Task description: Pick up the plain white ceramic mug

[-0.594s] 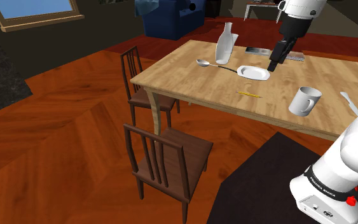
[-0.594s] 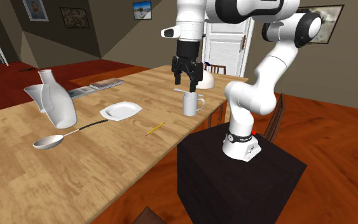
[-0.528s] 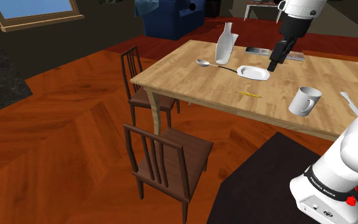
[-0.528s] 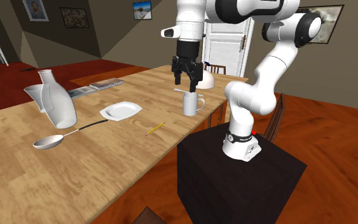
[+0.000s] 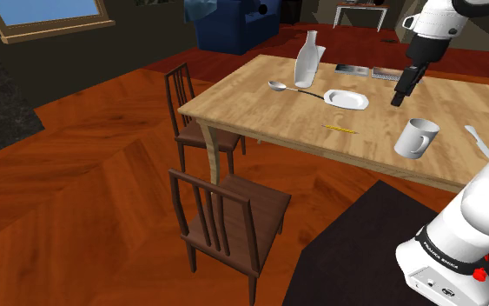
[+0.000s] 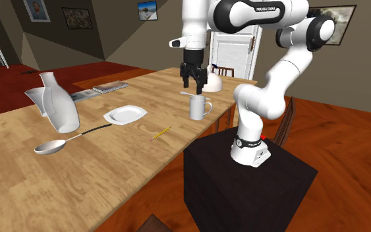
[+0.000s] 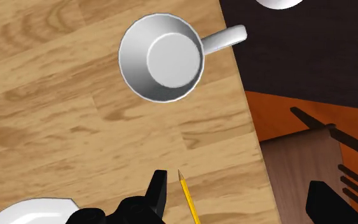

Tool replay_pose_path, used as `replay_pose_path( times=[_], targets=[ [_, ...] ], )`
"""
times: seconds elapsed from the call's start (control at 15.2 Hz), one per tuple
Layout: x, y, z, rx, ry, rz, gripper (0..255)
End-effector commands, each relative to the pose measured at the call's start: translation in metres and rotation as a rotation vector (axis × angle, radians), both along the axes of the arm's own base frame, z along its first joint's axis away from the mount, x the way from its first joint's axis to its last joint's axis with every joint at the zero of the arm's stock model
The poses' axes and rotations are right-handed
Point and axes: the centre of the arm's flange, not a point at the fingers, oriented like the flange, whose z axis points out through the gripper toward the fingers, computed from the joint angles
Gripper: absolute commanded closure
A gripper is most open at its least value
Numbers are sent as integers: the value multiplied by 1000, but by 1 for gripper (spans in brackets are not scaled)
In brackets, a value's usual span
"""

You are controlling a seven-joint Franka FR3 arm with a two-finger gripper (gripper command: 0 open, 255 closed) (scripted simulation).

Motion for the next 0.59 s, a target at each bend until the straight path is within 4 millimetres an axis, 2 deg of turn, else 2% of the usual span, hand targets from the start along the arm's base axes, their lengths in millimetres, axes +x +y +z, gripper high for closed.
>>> replay_pose_path(
  times=[0.0, 0.53],
  targets=[
    [-11, -22, -10, 1, 16, -5, 0],
    [-58, -106, -42, 6, 79, -30, 0]
  ],
)
